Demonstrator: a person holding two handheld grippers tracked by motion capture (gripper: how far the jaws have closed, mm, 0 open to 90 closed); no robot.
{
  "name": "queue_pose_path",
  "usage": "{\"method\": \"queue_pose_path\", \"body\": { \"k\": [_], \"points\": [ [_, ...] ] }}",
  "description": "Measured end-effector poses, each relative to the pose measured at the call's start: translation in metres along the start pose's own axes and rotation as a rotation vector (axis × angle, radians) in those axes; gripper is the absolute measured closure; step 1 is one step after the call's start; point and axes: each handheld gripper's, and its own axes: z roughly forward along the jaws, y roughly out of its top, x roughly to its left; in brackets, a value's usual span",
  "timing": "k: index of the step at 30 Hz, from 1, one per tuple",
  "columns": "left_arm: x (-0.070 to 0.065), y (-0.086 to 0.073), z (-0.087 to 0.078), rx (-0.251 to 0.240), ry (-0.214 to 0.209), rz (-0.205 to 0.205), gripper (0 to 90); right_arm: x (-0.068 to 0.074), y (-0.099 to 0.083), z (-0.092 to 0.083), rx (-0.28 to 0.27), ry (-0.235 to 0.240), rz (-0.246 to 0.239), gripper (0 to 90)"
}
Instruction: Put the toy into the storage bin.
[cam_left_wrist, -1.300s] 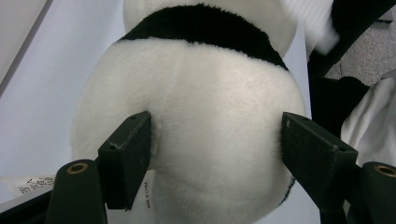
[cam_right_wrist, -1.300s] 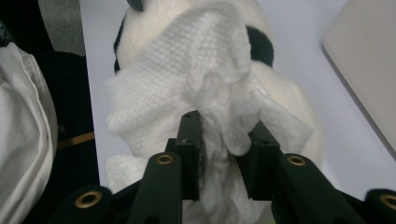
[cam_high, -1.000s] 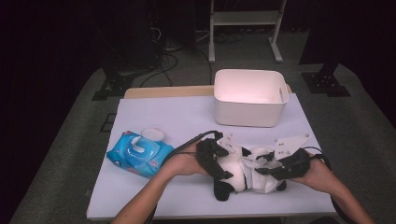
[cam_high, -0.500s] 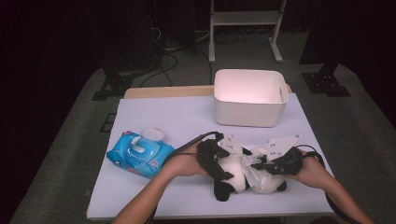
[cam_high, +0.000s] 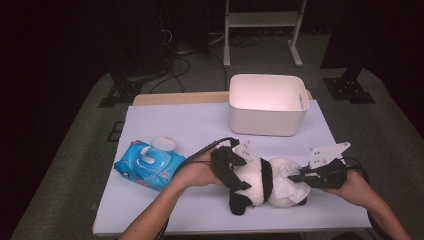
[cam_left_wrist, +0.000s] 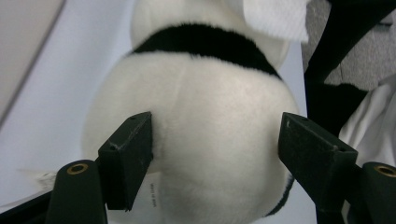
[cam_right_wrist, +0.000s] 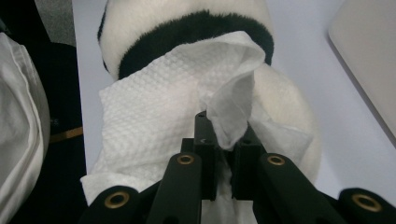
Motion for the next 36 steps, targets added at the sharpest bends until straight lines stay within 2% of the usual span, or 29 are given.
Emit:
{"method": "queue_pose_path", "body": {
  "k": [3, 5, 6, 7, 8, 12, 14, 23, 27, 28, 31, 36],
  "points": [
    [0.006, 0.006, -0.008, -0.024, 0.038, -0.011, 26.0, 0.0, -0.001, 0.0, -0.008, 0.018, 0.002, 83.1],
    [0.01, 0.009, -0.006, 0.013, 0.053, -0.008, 26.0, 0.001, -0.002, 0.0, -0.009, 0.017, 0.005, 83.1],
    [0.012, 0.009, -0.002, 0.032, 0.052, -0.016, 26.0, 0.002, -0.002, 0.0, -0.009, 0.016, 0.002, 83.0],
    [0.014, 0.008, 0.002, 0.042, 0.032, -0.025, 26.0, 0.002, -0.002, 0.0, -0.014, 0.014, 0.002, 82.7],
    [0.014, 0.006, 0.007, 0.04, 0.012, -0.037, 26.0, 0.002, -0.002, -0.001, -0.02, 0.015, 0.007, 82.0],
    [0.014, 0.002, 0.011, 0.018, 0.003, -0.052, 26.0, 0.005, 0.001, 0.0, -0.034, 0.018, 0.009, 74.3],
    [0.012, 0.002, 0.01, 0.023, 0.008, -0.048, 26.0, 0.009, 0.008, 0.002, -0.035, 0.013, -0.015, 68.5],
    [0.007, 0.003, 0.012, 0.032, 0.023, -0.031, 26.0, 0.021, 0.026, 0.02, -0.022, 0.007, -0.088, 59.4],
    [0.005, 0.002, 0.014, 0.036, 0.023, -0.029, 26.0, 0.024, 0.038, 0.033, -0.001, -0.005, -0.118, 60.6],
    [0.005, 0.002, 0.014, 0.041, 0.021, -0.025, 26.0, 0.024, 0.04, 0.036, -0.002, -0.004, -0.127, 62.8],
    [0.003, 0.0, 0.014, 0.031, 0.016, -0.018, 26.6, 0.021, 0.044, 0.038, -0.014, 0.013, -0.133, 80.5],
    [0.002, -0.003, 0.014, 0.018, 0.014, -0.013, 28.6, 0.011, 0.043, 0.034, -0.017, 0.057, -0.113, 83.6]
  ]
}}
